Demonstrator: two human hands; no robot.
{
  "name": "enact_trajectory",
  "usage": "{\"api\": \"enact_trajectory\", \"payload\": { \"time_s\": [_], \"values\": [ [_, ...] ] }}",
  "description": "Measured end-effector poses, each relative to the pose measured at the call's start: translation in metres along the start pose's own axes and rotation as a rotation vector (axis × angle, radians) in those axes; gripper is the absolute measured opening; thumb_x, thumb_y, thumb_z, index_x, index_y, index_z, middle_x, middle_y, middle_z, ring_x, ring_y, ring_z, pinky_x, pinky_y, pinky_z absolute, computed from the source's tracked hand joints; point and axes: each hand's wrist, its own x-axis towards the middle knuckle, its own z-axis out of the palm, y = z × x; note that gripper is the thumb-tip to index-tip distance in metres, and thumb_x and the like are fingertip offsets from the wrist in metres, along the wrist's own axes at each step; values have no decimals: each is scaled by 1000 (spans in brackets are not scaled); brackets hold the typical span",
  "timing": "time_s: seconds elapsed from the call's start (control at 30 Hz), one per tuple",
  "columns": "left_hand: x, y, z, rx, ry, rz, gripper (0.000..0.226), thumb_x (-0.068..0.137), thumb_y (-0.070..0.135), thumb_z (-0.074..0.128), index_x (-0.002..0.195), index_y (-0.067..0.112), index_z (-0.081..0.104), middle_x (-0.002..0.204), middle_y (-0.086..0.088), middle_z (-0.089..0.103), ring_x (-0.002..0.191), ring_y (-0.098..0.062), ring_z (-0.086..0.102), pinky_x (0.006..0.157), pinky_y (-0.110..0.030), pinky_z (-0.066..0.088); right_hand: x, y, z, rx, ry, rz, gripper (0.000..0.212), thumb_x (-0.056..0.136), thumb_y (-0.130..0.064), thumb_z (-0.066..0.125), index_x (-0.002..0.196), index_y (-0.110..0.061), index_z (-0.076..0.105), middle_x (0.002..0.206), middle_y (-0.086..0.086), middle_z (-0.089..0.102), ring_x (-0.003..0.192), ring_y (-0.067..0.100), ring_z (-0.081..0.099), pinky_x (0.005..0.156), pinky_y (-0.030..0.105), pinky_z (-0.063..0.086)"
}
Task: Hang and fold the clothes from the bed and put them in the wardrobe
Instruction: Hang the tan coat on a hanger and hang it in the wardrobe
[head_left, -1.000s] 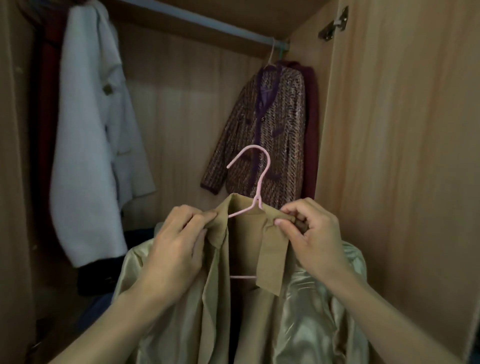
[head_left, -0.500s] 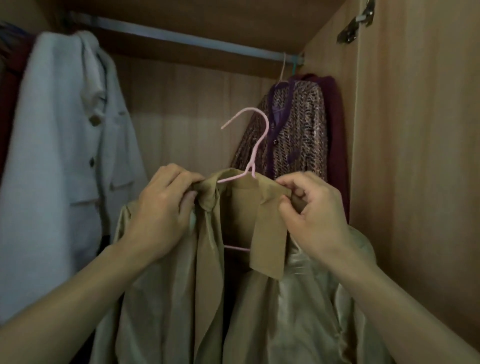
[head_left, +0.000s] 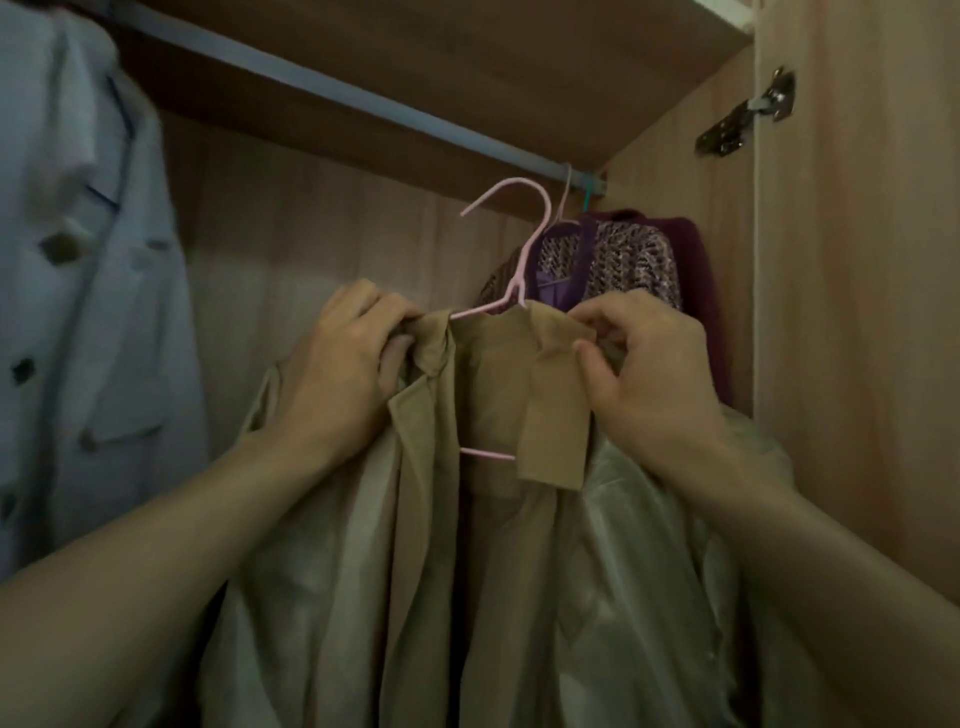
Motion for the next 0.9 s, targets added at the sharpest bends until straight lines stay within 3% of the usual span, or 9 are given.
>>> {"api": "enact_trajectory", "payload": {
  "time_s": [0.13, 0.3, 0.5, 0.7, 0.9],
  "values": [
    [35, -31, 30, -46, 63, 60, 14, 87, 12, 55, 98, 15, 64, 95, -3, 54, 90, -22, 50, 73, -39, 42, 36, 16, 17, -116, 40, -14, 17, 82, -4, 68, 96, -13, 69, 90, 3, 63, 81, 14, 55, 76, 31, 47],
    [70, -67, 64, -50, 140, 92, 17, 90, 14, 55, 103, 15, 67, 96, -3, 55, 91, -20, 49, 70, -35, 42, 72, 29, 49, -266, 46, -11, 12, 88, -10, 64, 98, -17, 65, 93, -2, 59, 84, 13, 52, 78, 32, 47],
    [102, -108, 104, -2, 171, 148, 19, 94, 17, 51, 107, 14, 65, 98, -6, 56, 90, -24, 49, 69, -42, 44, 108, 50, 83, -379, 11, -71, 8, 93, -14, 56, 99, -18, 61, 96, -1, 55, 91, 14, 48, 80, 33, 45],
    [131, -133, 154, -12, 236, 166, 15, 93, 11, 55, 104, 12, 65, 99, -8, 57, 88, -17, 45, 66, -32, 35, 136, 83, 118, -491, 94, -208, 8, 90, -7, 57, 96, -7, 61, 97, 12, 56, 88, 28, 50, 74, 43, 46],
    [168, -146, 211, -36, 308, 146, 30, 92, 28, 40, 100, 14, 64, 97, -7, 58, 87, -24, 52, 62, -45, 47, 170, 130, 139, -591, 135, -280, 10, 84, -4, 66, 90, -9, 60, 88, 11, 55, 76, 28, 50, 60, 41, 46]
  ]
}}
